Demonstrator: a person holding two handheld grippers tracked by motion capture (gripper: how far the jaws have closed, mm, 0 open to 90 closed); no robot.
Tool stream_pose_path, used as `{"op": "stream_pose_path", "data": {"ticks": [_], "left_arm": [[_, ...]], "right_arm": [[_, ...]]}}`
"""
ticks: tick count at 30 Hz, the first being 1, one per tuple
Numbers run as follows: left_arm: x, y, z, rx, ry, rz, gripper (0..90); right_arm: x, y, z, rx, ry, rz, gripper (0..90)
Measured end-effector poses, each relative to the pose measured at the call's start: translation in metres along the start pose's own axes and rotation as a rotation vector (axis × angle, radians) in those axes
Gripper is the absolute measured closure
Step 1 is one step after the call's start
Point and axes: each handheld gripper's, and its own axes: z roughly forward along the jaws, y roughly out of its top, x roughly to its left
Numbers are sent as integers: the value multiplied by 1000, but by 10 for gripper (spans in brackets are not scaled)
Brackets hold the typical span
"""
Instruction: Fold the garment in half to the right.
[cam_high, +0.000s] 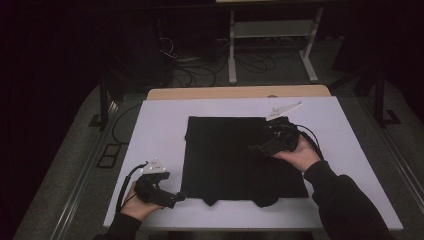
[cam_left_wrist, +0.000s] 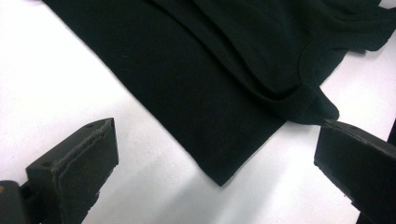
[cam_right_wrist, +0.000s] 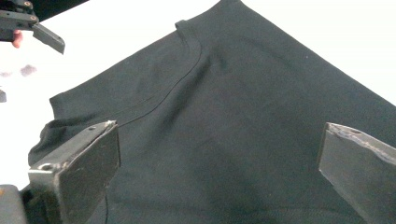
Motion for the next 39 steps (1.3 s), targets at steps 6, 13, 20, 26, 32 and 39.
{"op": "stream_pose_path", "data": {"ticks": [6, 13, 20, 26, 32, 39], "left_arm": [[1, -2, 3, 14, 3, 6, 0], [0, -3, 10, 50, -1, 19, 0], [-1, -4, 17, 88, -10, 46, 0], [-2, -3, 19, 120, -11, 96, 40], [-2, -4, 23, 137, -9, 107, 112], [-3, -3, 23, 137, 3, 132, 158]], "right_arm": [[-5, 11, 8, 6, -4, -9, 0], [-7, 25, 21, 19, -10, -24, 0], [-8, 36, 33, 22, -8, -36, 0], [-8, 45, 44, 26, -4, -53, 0], [-7, 51, 53, 32, -3, -40, 0], [-8, 56, 62, 21, 1, -43, 0]]}}
